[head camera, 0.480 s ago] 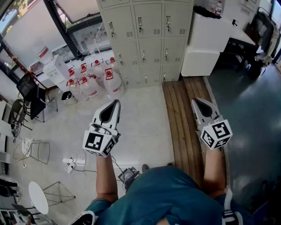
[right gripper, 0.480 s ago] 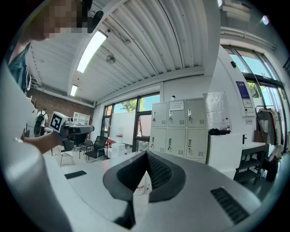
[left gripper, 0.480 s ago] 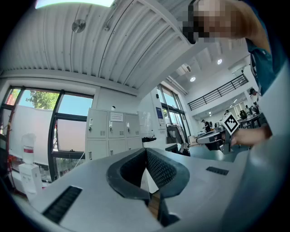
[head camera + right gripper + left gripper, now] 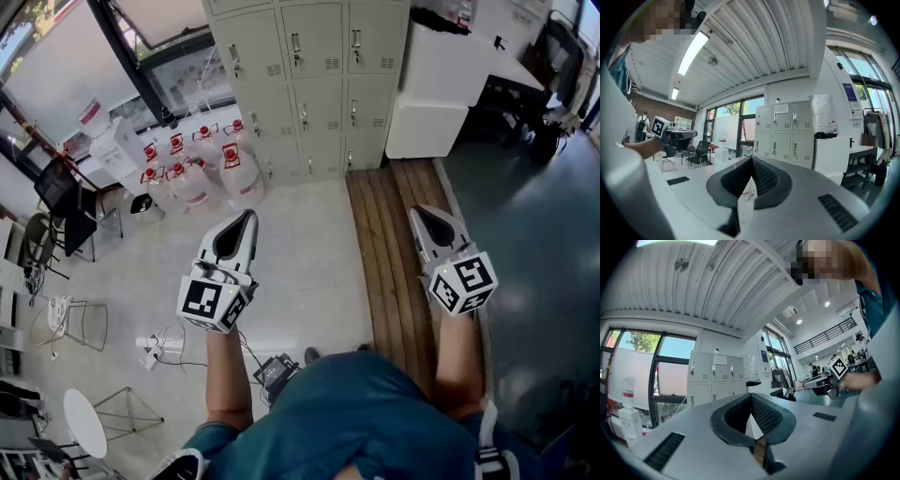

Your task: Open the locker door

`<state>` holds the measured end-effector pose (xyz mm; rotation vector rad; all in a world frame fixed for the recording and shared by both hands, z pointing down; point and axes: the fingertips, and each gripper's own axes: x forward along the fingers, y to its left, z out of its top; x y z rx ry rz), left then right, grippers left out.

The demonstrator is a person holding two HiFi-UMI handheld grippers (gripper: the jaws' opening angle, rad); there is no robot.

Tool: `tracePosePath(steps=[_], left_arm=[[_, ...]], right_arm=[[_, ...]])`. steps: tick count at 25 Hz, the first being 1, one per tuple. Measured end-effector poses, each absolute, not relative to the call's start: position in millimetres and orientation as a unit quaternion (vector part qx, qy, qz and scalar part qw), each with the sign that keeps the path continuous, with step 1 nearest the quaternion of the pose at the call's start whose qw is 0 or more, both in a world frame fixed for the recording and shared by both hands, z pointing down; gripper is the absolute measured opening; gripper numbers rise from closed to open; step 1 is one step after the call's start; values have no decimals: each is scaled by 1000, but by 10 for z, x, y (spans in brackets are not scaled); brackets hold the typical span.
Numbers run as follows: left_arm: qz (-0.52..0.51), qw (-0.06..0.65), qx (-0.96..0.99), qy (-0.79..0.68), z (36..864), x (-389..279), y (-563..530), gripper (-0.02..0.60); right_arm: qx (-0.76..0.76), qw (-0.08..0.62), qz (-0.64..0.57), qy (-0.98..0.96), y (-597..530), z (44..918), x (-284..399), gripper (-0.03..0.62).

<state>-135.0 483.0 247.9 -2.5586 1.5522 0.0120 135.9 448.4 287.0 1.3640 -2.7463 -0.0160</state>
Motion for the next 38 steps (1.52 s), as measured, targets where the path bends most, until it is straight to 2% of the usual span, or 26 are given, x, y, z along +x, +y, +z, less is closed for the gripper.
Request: tracePosePath(steps=[11,24,38], left_arm=[[11,67,-859,508,2592,-1518,4683,17],[26,59,-869,490,2710,-2113,4574,17],[17,57,-863,501,2752,-2065,4034,16]], right_arm=[[454,29,-13,-891,4376,2883,1175,37],[472,32,-21,-881,4310,2918,553,37],[450,20,-18,-893,3635,2930,517,37]])
